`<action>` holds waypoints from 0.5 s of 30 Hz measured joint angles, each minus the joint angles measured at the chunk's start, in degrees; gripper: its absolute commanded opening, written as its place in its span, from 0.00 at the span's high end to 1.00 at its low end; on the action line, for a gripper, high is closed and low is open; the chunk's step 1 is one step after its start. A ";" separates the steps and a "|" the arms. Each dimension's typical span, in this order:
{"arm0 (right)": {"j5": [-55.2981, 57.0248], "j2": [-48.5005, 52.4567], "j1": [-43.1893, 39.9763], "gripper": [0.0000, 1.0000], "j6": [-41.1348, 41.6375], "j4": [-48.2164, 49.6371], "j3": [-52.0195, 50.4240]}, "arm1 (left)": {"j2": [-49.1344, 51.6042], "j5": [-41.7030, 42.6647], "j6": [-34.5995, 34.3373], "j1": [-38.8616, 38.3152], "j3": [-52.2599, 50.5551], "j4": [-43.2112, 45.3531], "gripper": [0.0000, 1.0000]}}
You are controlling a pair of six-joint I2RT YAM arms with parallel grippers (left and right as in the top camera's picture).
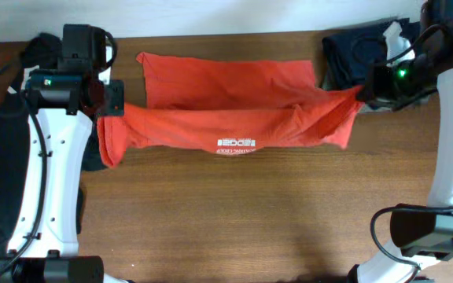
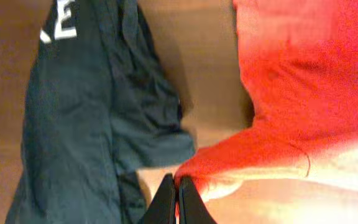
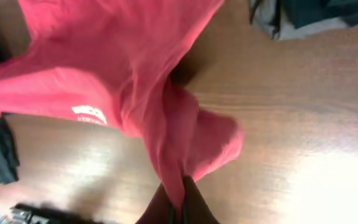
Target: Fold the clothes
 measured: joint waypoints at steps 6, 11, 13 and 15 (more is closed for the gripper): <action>1.05 0.00 0.00 0.95 -0.44 6.84 -0.33 | 0.00 0.00 -0.22 0.00 -0.02 3.21 1.00; 1.27 0.42 0.15 0.95 -0.55 18.01 -4.76 | 2.45 -0.04 -0.46 0.00 -0.04 15.04 1.00; 1.40 1.22 0.55 0.95 -0.59 24.22 -7.13 | 5.88 0.00 -0.55 0.00 -0.26 20.92 1.00; 1.42 2.38 1.27 0.90 -0.57 31.02 -9.31 | 9.70 0.02 -0.66 0.00 -0.31 26.23 0.99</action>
